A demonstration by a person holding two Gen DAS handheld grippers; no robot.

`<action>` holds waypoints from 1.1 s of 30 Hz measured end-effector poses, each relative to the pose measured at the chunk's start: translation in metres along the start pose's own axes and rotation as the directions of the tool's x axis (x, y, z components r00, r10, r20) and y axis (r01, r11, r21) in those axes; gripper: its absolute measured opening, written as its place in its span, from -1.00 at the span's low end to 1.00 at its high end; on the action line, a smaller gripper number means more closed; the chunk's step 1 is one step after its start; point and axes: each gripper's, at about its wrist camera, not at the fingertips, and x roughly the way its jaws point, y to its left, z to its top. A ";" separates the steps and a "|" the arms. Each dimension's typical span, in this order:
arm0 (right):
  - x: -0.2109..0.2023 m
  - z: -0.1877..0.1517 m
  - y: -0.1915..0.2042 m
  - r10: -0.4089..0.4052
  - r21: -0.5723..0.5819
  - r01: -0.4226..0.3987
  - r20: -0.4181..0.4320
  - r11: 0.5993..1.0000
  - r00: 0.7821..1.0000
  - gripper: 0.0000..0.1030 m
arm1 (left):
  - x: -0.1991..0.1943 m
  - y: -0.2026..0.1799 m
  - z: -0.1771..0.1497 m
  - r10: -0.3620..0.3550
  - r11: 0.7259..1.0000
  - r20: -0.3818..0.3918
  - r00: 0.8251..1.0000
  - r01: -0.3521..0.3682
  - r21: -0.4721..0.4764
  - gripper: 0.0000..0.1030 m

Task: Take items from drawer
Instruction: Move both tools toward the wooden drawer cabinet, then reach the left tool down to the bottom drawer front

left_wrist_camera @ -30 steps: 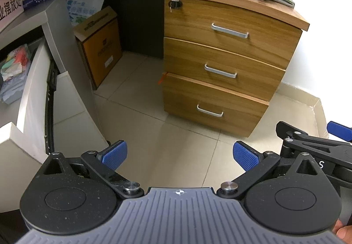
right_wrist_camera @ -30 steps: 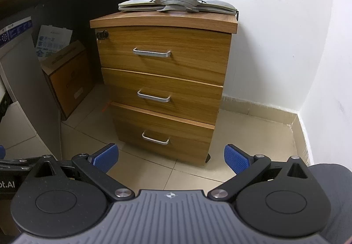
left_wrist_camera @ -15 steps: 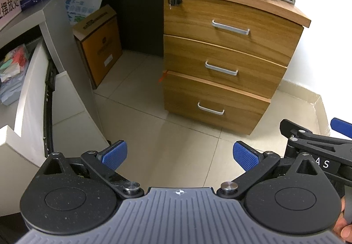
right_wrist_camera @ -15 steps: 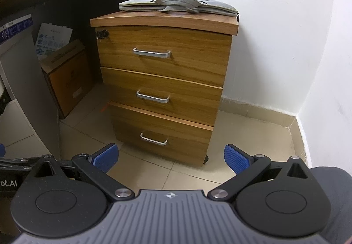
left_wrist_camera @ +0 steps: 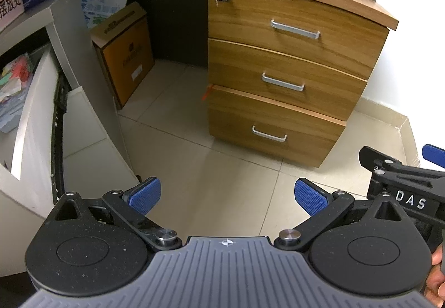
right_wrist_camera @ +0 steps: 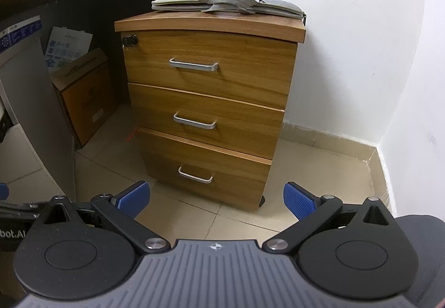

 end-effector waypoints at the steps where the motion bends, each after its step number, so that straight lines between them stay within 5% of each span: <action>1: 0.002 0.002 -0.001 0.002 0.008 -0.002 0.001 1.000 1.000 0.99 | 0.001 0.000 0.001 -0.002 1.000 0.001 1.000 0.002 0.005 1.00; 18: 0.078 0.039 -0.038 -0.052 0.075 0.050 0.024 0.996 0.998 1.00 | 0.071 -0.008 0.065 -0.048 0.997 0.031 0.998 0.045 0.065 1.00; 30: 0.152 0.064 -0.058 -0.028 0.026 0.025 0.098 0.999 0.995 1.00 | 0.144 -0.002 0.136 -0.017 0.996 0.051 0.999 0.013 0.083 1.00; 33: 0.173 0.071 -0.064 -0.021 0.007 0.021 0.105 1.000 0.994 1.00 | 0.161 -0.003 0.148 0.009 0.989 0.074 0.997 -0.020 0.148 1.00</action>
